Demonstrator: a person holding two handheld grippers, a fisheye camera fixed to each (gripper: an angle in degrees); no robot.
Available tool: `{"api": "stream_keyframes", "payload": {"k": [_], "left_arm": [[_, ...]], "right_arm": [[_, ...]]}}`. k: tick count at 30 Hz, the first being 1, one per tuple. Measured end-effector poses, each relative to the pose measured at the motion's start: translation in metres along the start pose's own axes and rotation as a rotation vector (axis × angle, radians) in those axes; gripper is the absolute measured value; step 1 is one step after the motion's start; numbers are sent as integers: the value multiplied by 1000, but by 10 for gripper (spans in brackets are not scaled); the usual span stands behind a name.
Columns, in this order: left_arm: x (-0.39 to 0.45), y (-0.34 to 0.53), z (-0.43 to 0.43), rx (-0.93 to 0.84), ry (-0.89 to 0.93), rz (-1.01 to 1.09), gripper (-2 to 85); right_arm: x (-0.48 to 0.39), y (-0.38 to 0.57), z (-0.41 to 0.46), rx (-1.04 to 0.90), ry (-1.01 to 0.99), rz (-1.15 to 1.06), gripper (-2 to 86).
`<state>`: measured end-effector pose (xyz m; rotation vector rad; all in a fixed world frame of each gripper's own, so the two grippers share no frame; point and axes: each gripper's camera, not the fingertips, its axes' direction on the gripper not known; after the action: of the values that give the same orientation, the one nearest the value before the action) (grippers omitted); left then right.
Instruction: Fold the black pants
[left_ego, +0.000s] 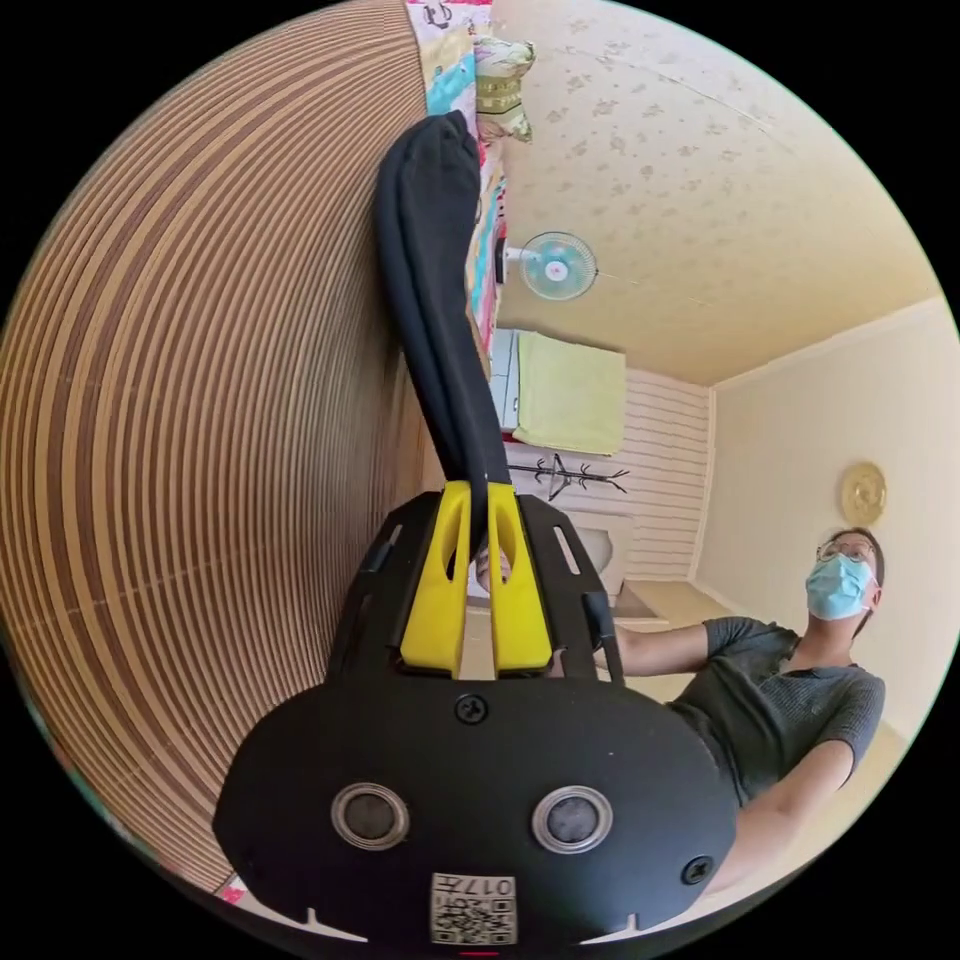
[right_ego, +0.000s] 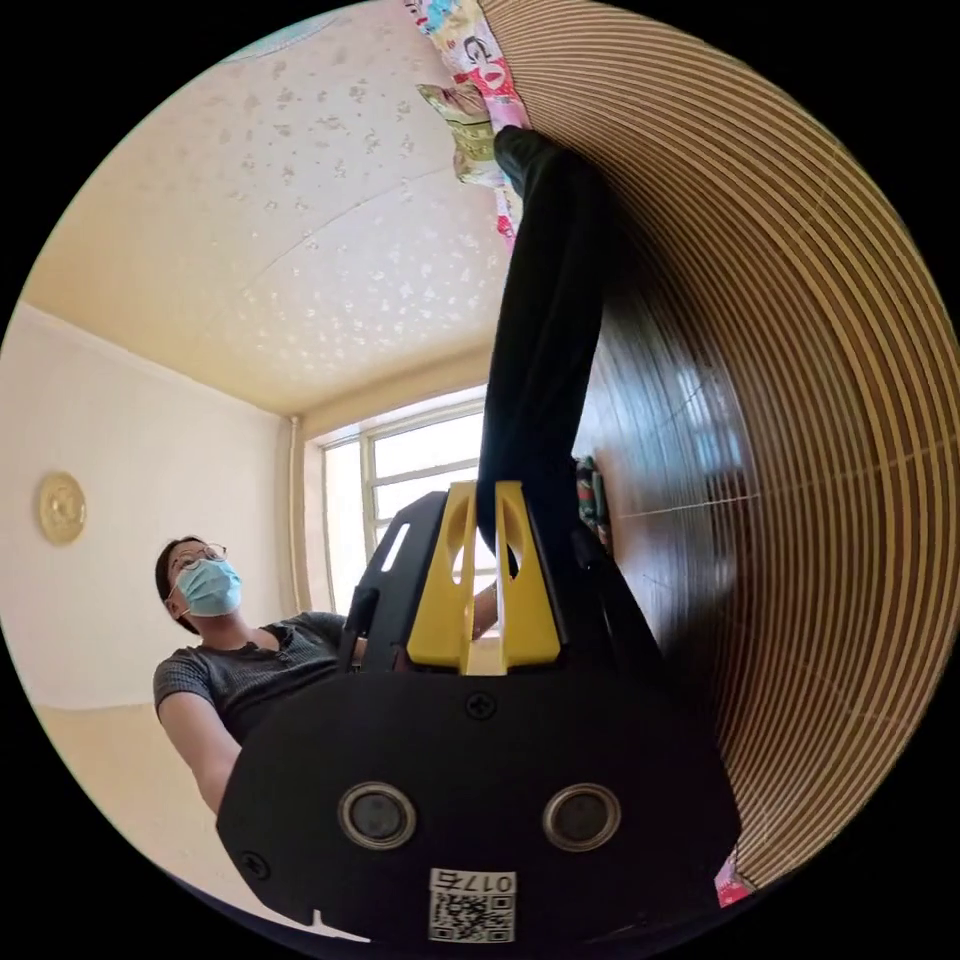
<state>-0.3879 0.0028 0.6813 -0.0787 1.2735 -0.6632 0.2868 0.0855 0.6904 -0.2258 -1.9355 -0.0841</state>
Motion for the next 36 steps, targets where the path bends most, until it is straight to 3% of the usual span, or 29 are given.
{"api": "stream_keyframes", "payload": {"k": [6,12,17,21,25,29,36], "left_arm": [[87,64,1,-54,39,216,20],[215,121,-3,-114,95,594,15],[331,148,3,-175,230,1001,15],[383,154,10,-126,397,1195,13],[389,121,17,0,411,1105,15],[343,60,16,143,157,748,15],[283,-9,41,103,-235,584,23]], "right_arm": [[-84,44,8,-141,-7,-180,28],[-217,89,46,-369,15,-488,25],[-328,112,82,-505,-70,-807,19],[-409,117,107,-533,-142,-1067,17],[-444,87,120,-457,-44,-1125,16],[-420,27,114,-245,244,-897,18],[-327,-66,118,-75,437,-601,22]]}}
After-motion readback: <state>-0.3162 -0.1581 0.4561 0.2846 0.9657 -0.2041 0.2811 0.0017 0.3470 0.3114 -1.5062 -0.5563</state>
